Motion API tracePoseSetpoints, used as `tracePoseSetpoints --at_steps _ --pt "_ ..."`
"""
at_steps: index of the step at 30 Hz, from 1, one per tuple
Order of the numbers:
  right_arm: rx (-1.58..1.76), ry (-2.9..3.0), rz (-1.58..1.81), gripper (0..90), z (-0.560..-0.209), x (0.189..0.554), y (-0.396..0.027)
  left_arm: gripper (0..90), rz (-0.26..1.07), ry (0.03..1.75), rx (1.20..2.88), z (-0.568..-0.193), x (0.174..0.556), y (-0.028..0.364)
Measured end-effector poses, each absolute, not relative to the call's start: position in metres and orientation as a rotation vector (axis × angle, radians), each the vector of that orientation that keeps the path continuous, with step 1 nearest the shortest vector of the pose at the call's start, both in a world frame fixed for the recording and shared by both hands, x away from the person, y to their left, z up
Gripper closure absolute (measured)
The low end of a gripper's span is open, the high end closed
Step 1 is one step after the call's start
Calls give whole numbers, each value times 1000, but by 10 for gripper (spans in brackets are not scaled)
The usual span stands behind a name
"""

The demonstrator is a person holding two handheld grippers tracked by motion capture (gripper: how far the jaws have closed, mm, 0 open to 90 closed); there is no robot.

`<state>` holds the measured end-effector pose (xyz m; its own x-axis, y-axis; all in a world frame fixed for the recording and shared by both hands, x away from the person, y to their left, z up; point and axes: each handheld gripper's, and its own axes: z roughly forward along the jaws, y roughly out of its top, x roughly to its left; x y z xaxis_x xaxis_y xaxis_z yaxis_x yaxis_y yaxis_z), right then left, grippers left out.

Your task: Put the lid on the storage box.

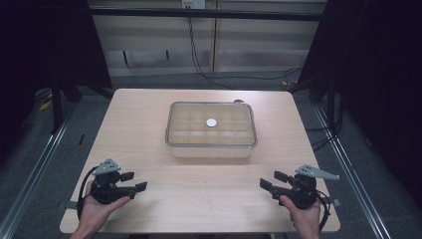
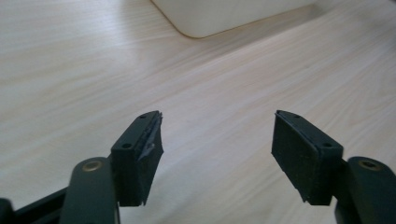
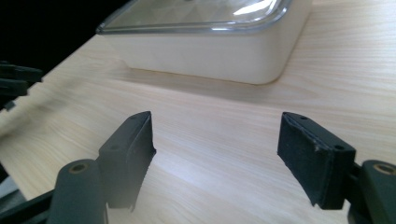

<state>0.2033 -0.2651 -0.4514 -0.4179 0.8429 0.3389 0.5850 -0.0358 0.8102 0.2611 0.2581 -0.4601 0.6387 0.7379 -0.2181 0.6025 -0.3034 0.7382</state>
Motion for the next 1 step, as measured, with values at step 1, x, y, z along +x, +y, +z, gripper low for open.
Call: tracePoseSetpoints --at_steps 1 --pt "1520 1981 1434 267 -451 203 -265 332 203 1047 2016 -460 261 258"
